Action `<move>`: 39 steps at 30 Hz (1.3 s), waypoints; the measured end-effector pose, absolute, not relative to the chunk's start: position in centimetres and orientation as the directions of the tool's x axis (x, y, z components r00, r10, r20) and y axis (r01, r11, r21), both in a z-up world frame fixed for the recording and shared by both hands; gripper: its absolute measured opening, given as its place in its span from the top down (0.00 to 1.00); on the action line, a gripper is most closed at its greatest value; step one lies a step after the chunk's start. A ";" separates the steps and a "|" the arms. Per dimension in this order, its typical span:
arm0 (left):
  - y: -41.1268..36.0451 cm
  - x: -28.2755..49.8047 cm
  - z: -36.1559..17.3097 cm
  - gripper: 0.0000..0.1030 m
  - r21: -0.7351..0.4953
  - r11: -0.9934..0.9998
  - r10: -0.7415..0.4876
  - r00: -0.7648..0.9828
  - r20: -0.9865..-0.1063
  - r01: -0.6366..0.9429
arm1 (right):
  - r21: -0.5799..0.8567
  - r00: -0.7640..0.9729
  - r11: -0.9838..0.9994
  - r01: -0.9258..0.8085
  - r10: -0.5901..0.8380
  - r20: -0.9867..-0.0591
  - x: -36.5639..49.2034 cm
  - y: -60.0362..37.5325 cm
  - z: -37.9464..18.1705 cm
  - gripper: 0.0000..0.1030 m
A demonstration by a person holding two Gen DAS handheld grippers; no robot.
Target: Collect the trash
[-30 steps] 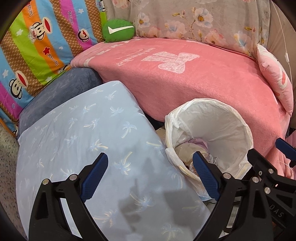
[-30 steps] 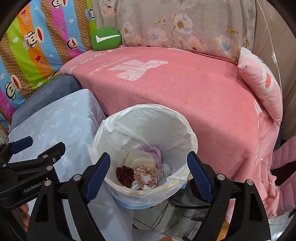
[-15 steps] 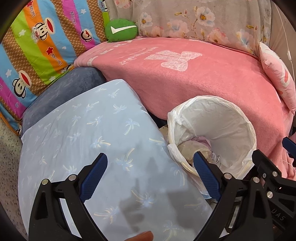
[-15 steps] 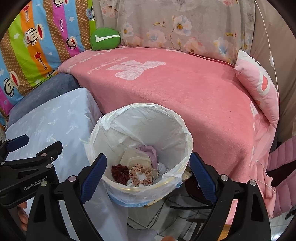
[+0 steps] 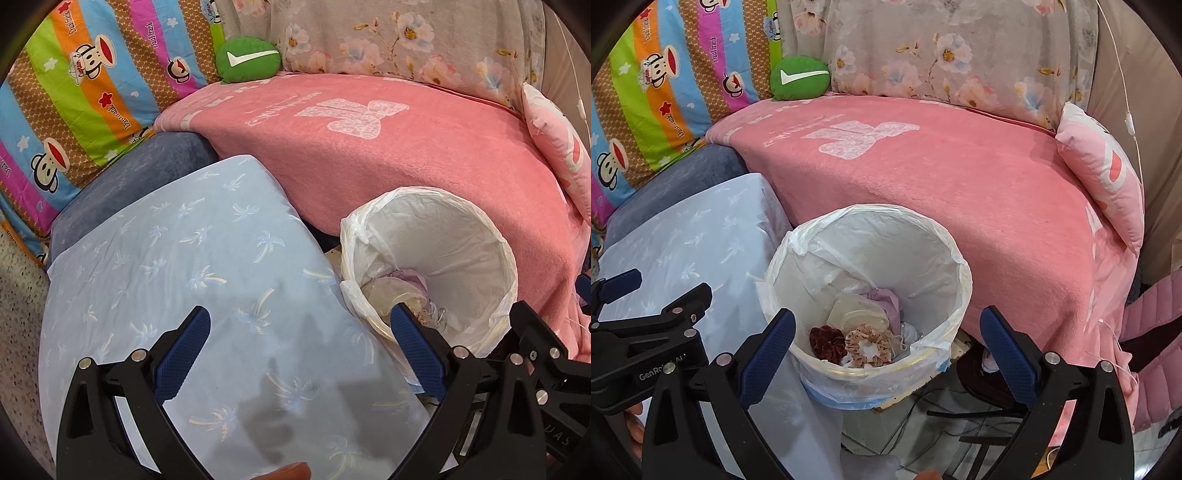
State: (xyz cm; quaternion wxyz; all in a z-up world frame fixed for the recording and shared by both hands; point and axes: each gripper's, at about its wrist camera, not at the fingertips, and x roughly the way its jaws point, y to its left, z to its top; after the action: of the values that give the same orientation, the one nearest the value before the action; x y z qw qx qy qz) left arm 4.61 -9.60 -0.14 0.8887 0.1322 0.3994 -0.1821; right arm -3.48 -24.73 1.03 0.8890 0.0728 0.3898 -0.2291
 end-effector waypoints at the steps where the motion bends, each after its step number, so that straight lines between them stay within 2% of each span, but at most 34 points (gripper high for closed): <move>1: -9.6 4.6 -0.1 0.09 0.089 0.899 -0.218 0.614 -0.759 0.429 | -0.054 0.588 0.883 0.467 -0.355 -0.727 -3.5 -24.8 1.0 0.05; 39: -9.2 3.4 -0.2 0.08 0.098 0.910 -0.195 0.624 -0.756 0.403 | -0.068 0.567 0.873 0.483 -0.371 -0.736 -4.6 -24.5 0.8 0.05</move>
State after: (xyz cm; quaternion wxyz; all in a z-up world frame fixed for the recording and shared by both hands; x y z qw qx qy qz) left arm 3.44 -9.20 -0.20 0.8918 0.1298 0.3996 -0.1676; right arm -4.56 -24.53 0.85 0.8824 0.0703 0.3975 -0.2417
